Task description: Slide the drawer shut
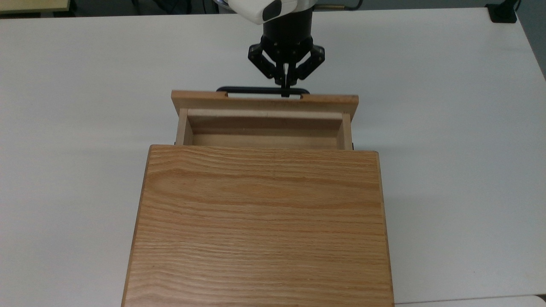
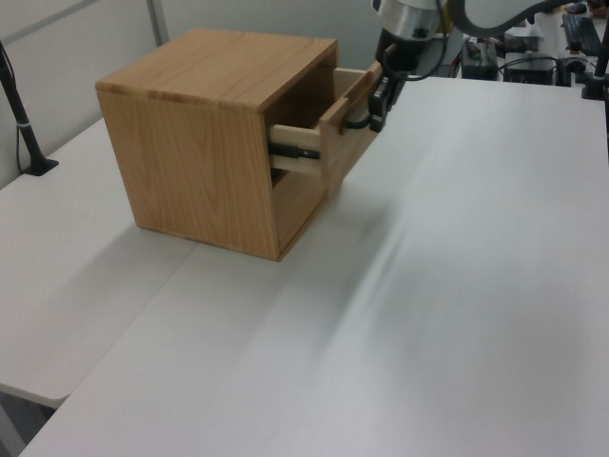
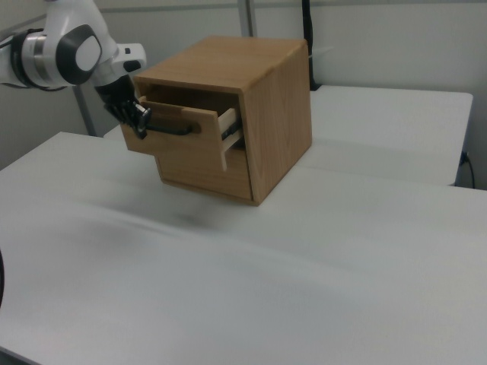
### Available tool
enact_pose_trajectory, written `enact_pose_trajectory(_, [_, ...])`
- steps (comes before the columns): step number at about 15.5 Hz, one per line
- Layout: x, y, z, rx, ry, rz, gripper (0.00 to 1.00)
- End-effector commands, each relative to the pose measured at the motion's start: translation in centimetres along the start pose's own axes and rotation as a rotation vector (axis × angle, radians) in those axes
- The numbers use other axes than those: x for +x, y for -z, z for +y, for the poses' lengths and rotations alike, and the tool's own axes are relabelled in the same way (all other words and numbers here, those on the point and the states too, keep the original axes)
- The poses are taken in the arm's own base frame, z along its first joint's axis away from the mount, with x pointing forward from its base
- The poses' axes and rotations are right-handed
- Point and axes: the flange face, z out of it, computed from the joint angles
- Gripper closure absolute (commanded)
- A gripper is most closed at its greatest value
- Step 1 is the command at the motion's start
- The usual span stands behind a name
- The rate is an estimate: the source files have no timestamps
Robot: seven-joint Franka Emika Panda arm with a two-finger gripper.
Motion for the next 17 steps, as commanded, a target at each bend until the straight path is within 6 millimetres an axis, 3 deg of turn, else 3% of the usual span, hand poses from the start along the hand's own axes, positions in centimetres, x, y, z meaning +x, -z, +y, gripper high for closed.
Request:
enact_pose_trajectory(1, [3.7, -0.7, 0.1, 0.003, -0.05, 0.115, 0.97])
enact_pose_trajectory(5, [5.1, -2.5, 0.1, -0.04, -0.072, 0.237, 0.95])
enact_pose_trajectory(11, [5.9, -3.5, -0.4, -0.084, 0.006, 0.345, 0.94])
enact_pose_trajectory(15, [6.8, -3.3, 1.4, -0.1, 0.014, 0.402, 0.93])
enact_pose_trajectory(17, [5.5, -2.9, 2.2, -0.115, 0.049, 0.354, 0.87])
